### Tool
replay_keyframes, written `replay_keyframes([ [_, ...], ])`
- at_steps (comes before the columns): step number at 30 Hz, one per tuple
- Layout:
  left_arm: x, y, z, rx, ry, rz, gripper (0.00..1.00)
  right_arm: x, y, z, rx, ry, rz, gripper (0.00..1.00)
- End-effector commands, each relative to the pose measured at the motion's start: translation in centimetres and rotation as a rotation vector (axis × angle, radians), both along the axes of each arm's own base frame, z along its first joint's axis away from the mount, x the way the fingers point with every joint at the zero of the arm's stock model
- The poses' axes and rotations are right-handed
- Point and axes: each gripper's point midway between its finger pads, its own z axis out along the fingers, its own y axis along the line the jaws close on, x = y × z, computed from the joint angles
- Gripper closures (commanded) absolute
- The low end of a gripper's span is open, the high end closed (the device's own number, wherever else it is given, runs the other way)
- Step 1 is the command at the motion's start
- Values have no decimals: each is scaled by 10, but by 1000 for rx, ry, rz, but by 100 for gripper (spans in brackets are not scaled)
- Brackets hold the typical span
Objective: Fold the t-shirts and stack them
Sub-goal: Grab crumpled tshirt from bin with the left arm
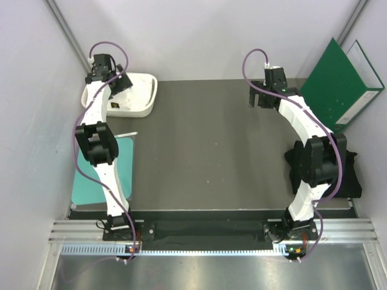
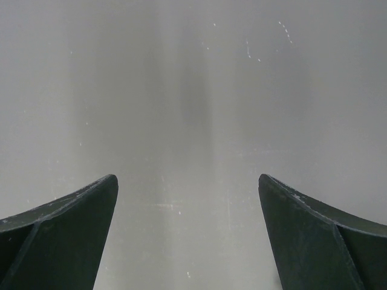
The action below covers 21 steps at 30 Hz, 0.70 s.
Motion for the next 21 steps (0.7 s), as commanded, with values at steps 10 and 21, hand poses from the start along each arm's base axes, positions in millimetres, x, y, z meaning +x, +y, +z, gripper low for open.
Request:
replay_keyframes([
  [10, 22, -23, -74, -94, 99, -6, 13, 25, 8, 7, -11, -15, 36, 0],
  [21, 28, -20, -23, -63, -29, -2, 100, 24, 11, -8, -4, 18, 44, 0],
])
